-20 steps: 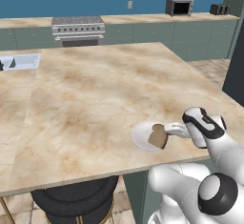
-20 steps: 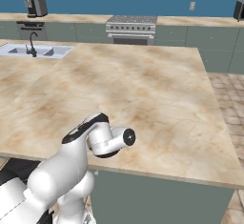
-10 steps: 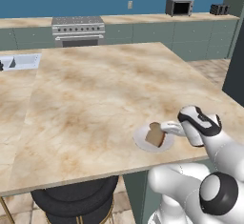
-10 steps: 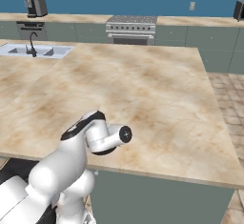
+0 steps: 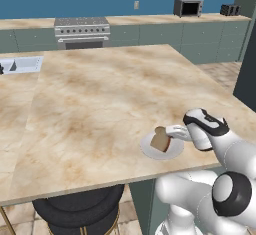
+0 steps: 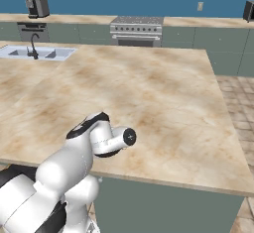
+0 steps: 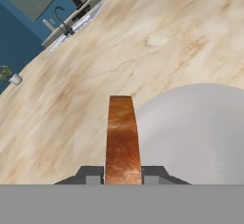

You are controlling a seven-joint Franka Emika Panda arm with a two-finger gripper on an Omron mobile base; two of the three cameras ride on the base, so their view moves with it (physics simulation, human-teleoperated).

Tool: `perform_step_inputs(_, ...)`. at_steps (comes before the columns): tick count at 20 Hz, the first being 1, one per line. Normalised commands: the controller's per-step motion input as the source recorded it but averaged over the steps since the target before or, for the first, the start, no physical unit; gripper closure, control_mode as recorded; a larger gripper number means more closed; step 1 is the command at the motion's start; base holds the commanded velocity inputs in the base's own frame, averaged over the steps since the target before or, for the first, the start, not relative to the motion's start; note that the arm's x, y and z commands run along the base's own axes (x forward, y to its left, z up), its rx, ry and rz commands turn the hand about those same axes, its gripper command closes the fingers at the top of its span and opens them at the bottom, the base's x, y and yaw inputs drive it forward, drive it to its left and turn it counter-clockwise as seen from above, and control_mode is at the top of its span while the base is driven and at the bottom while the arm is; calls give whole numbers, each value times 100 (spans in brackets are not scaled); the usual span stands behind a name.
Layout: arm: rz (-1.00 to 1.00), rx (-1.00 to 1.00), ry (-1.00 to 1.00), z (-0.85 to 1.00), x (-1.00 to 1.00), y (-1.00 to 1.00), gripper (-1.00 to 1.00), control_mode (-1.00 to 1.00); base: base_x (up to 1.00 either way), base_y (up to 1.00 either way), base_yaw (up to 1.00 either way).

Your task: Start the toaster. Once the lever pops up, take the bread to the plate on the dining counter.

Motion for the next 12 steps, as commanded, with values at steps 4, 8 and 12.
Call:
perform_step_inputs(4, 0, 0, 0, 0, 0, 0, 100, -100, 0, 0, 0)
perform_step_inputs(8, 0, 0, 0, 0, 0, 0, 100, -100, 0, 0, 0)
perform_step_inputs(12, 0, 0, 0, 0, 0, 0, 100, -100, 0, 0, 0)
